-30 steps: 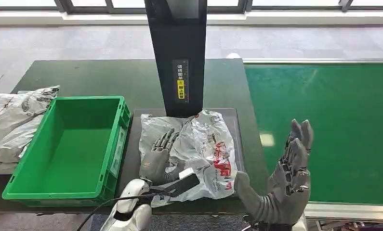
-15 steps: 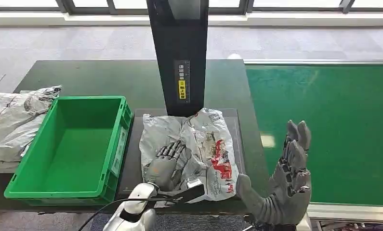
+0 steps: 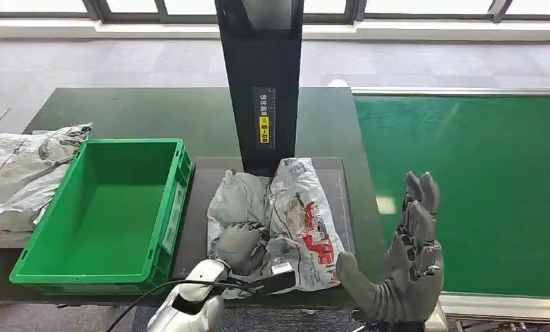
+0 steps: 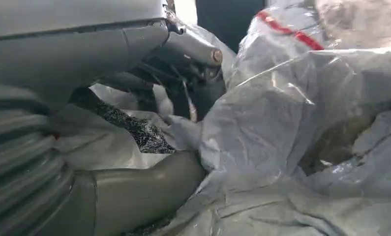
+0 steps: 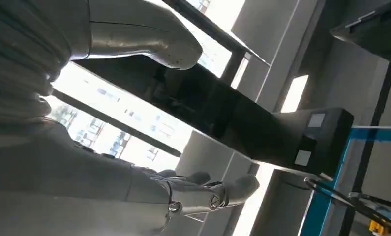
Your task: Moved the parcel from conveyor to table for the left to box.
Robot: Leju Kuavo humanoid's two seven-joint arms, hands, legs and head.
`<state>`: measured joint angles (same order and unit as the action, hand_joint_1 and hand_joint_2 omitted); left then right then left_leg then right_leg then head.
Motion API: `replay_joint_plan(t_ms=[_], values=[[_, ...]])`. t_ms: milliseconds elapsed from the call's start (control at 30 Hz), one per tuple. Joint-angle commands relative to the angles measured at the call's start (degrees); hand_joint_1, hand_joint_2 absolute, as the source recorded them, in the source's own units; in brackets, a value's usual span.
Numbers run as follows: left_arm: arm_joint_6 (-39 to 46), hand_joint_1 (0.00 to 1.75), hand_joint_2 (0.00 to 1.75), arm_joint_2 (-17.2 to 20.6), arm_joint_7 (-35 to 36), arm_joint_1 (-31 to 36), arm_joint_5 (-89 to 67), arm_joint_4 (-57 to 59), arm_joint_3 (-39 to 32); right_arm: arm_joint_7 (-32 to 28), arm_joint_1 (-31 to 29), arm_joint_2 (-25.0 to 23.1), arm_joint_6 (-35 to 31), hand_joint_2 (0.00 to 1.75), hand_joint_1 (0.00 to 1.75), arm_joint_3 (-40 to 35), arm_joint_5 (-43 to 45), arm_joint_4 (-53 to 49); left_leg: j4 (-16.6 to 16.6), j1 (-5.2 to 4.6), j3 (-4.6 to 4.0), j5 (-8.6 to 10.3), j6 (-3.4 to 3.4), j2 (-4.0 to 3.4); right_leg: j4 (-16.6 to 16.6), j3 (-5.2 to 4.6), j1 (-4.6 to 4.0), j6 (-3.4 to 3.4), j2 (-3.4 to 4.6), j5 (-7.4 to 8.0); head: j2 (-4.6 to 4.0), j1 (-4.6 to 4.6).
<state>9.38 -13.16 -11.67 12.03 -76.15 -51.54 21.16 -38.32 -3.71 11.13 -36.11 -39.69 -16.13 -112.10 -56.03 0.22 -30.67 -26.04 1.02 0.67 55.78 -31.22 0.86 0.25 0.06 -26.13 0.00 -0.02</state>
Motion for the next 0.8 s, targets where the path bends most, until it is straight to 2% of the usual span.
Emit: replay_joint_plan(t_ms=[33,167,233,300,333,367,433,567,800], values=[[-1.55,1.75,1.75,1.64,-0.81,0.96,-1.33,7.73,2.50,-1.68,0.61,-1.33,1.77,1.75,0.00,-1.99,-1.89,-3.65,0.09,0.02,-0.07,0.04,-0.02,-0.10,-0.10,-0.09,-0.03,-0.05,0.04,0.05,0.02,0.00],[-0.69,1.75,1.75,1.39,-1.40,1.42,-1.51,8.36,2.44,-1.68,0.67,-1.91,2.14,1.75,0.00,-1.54,-2.24,-3.83,0.05,-0.03,0.06,0.03,-0.02,-0.04,-0.07,0.05,0.02,-0.03,-0.01,0.03,0.00,0.00],[2.63,1.75,1.75,1.21,-1.57,1.24,-1.32,6.78,1.88,-1.68,1.06,-2.00,1.89,1.75,0.00,-1.46,-2.68,-4.16,0.04,-0.03,0.06,0.03,-0.03,-0.03,-0.06,0.10,0.02,0.00,-0.01,0.01,0.00,0.00],[11.41,1.75,1.75,0.15,-3.04,0.93,1.23,0.29,-0.53,-1.68,2.46,-1.93,0.78,1.75,0.00,-1.68,-4.13,-4.98,0.00,-0.02,-0.03,0.02,-0.04,-0.01,-0.04,0.16,0.01,0.02,-0.04,0.00,0.00,0.00],[11.41,1.75,1.75,0.15,-3.04,0.93,1.23,0.29,-0.53,-1.68,2.46,-1.93,0.78,1.75,0.00,-1.68,-4.13,-4.98,-0.03,0.02,-0.23,0.05,-0.04,-0.02,-0.05,0.02,-0.03,0.01,-0.05,0.04,0.00,0.00],[11.25,1.75,1.75,0.27,-3.15,0.43,1.79,-4.89,-0.95,-1.68,3.17,-1.66,0.12,1.75,0.00,-2.17,-4.79,-5.45,-0.04,0.00,-0.22,0.04,-0.04,-0.02,-0.01,0.01,0.00,0.02,-0.05,0.01,0.02,0.00],[15.57,1.75,1.75,0.11,-4.81,-1.58,3.97,-11.07,-2.20,-1.68,3.41,-1.52,-0.41,1.75,0.00,-2.48,-5.09,-5.45,-0.09,0.01,-0.18,0.05,-0.05,-0.01,0.03,-0.16,-0.02,0.02,-0.06,0.02,0.00,0.02],[15.57,1.75,1.75,0.11,-4.81,-1.58,3.97,-11.07,-2.20,-1.68,3.41,-1.52,-0.41,1.75,0.00,-2.48,-5.09,-5.45,-0.08,0.02,-0.35,0.12,-0.04,-0.12,0.05,-0.46,-0.03,-0.01,0.06,0.13,0.00,0.02],[15.57,1.75,1.75,0.11,-4.81,-1.58,3.97,-11.07,-2.20,-1.68,3.41,-1.52,-0.41,1.75,0.00,-2.48,-5.09,-5.45,-0.05,0.01,-0.34,0.14,-0.05,-0.05,0.01,-0.44,-0.03,0.03,0.04,0.13,0.02,0.00]])
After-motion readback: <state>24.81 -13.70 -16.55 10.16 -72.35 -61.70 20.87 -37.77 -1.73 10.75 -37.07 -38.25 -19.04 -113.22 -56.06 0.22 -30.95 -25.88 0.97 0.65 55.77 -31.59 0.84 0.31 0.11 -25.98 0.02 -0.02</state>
